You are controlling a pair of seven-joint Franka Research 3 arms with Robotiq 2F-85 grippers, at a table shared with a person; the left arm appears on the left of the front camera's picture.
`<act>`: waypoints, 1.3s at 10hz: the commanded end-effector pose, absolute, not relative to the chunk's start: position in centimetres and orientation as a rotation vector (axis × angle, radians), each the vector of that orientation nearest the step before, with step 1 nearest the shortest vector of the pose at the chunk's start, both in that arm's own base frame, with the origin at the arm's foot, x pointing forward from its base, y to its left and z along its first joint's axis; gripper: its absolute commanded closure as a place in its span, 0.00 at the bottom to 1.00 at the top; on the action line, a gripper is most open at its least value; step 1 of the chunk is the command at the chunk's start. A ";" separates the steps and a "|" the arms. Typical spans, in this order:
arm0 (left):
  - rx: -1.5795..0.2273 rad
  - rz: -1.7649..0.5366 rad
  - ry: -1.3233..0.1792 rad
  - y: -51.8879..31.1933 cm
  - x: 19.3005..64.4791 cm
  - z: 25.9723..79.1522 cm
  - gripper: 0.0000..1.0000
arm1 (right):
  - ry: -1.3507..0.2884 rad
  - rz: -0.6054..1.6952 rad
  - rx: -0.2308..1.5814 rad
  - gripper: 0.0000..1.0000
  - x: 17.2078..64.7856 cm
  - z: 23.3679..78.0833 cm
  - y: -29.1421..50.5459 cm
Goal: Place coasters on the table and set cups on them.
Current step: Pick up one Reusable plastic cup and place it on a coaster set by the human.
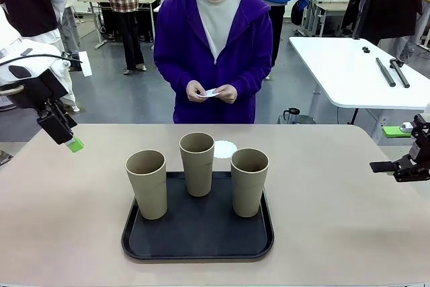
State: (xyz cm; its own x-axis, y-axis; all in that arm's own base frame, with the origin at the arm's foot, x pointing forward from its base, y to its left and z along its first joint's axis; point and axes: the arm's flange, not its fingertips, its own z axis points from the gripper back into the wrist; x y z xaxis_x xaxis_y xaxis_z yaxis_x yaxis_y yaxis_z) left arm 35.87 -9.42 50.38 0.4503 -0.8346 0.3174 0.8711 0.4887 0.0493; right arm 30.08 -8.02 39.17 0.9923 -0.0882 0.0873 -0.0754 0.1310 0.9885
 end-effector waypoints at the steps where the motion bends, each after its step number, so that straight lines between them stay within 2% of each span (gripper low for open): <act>1: -0.121 -1.072 -0.294 -9.1 35.7 51.1 0.00 | -0.135 -0.008 1.448 0.00 30.1 39.3 -8.0; 2: -0.127 -1.058 -0.319 -9.4 35.9 50.4 0.00 | -0.135 -0.008 1.448 0.00 30.1 39.3 -8.0; 4: -0.463 -1.252 -0.488 -7.5 37.3 48.7 0.00 | -0.135 -0.008 1.448 0.00 30.1 39.3 -8.0; 7: -0.791 -1.354 -0.683 -4.7 40.2 47.9 0.00 | -0.135 -0.008 1.448 0.00 30.1 39.3 -8.0; 8: -0.869 -1.384 -0.764 -4.0 41.1 45.8 0.00 | -0.135 -0.008 1.448 0.00 30.1 39.3 -8.0; 10: -1.002 -1.395 -0.810 -4.0 43.5 41.6 0.00 | -0.135 -0.008 1.448 0.00 30.1 39.3 -8.0; 13: -1.147 -1.357 -0.801 -4.2 45.2 36.2 0.00 | -0.135 -0.008 1.448 0.00 30.1 39.3 -8.0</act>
